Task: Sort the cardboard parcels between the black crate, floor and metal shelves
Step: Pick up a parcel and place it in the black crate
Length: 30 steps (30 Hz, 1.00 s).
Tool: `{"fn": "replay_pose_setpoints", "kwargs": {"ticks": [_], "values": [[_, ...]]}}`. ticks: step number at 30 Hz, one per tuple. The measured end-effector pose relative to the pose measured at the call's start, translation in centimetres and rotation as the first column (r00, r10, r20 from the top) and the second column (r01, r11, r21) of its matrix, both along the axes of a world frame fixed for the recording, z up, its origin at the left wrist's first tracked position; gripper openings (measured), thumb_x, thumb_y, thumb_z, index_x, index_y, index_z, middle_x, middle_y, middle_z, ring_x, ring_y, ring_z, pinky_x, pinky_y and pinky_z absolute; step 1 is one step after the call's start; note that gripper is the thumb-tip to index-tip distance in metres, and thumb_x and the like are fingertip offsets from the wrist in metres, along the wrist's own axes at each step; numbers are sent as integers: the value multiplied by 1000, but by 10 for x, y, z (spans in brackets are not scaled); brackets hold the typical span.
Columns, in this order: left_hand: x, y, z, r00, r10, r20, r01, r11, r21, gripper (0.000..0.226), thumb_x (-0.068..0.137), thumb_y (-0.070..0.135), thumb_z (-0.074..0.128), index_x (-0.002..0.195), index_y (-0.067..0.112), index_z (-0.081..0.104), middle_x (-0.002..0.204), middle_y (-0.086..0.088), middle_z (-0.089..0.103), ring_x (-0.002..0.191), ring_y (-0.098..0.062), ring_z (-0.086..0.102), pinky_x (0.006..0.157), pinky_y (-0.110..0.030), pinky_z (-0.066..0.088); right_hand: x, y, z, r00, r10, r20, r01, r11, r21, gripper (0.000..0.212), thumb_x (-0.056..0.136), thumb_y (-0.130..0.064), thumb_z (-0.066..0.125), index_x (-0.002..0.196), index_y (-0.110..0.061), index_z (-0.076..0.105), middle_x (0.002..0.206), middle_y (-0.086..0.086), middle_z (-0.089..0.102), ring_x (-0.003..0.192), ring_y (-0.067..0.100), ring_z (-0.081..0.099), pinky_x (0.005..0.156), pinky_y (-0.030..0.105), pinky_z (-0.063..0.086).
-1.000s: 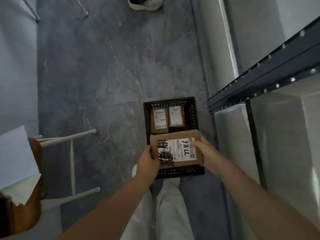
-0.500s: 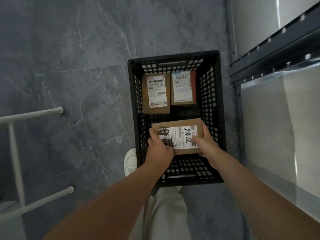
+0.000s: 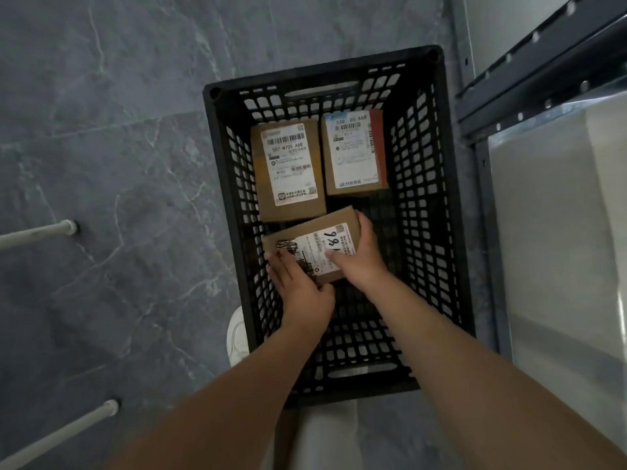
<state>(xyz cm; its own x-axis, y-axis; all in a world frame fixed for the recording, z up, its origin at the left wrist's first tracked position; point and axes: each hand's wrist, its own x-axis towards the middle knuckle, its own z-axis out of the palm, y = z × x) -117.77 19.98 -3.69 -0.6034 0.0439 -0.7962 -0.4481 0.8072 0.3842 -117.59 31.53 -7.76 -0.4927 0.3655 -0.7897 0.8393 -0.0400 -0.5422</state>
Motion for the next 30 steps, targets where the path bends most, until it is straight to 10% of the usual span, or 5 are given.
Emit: {"fn": "replay_pose_setpoints", "kwargs": {"ticks": [6, 11, 17, 23, 30], "values": [[-38, -4, 4, 925, 369, -86, -344, 913, 221, 72, 89, 2, 54, 150, 28, 26, 147, 0, 42, 127, -16, 46, 100, -28, 45, 12, -18, -4, 953, -219, 209, 233, 971, -44, 75, 87, -24, 70, 149, -23, 26, 142, 6, 46, 122, 24, 54, 101, 38, 47], [-56, -10, 9, 903, 430, 1, -415, 872, 258, 65, 92, 4, 54, 148, 27, 29, 129, 7, 51, 111, -9, 52, 88, -23, 42, 7, -6, -9, 914, -346, 213, 375, 920, -114, 54, 92, -19, 64, 141, -27, 42, 127, 3, 61, 108, 21, 63, 95, 45, 54], [-52, -6, 23, 947, 304, -101, -279, 938, 207, 69, 92, -5, 47, 151, 26, 25, 145, 5, 40, 127, -15, 48, 100, -25, 44, -5, -9, 6, 960, 74, 271, -38, 990, -134, 102, 83, -8, 67, 157, -24, 0, 152, 8, 38, 135, 25, 42, 112, 40, 38], [-45, 1, 64, 986, 127, -104, -104, 974, 202, 70, 91, -3, 47, 150, 26, 24, 156, -1, 31, 131, -20, 46, 104, -43, 47, -41, 2, 58, 754, 495, 433, -554, 833, 13, 95, 95, -26, 54, 152, -4, -18, 163, 12, -16, 149, 28, -17, 120, 55, 0], [-79, 31, 163, 991, -59, -118, 74, 989, 127, 66, 91, 11, 46, 150, 25, 23, 154, -7, 34, 136, -26, 41, 109, -49, 39, -72, 17, 206, 681, 665, 308, -720, 685, 114, 87, 98, -20, 51, 154, -8, -14, 163, 7, -18, 149, 21, -19, 122, 48, -2]]}}
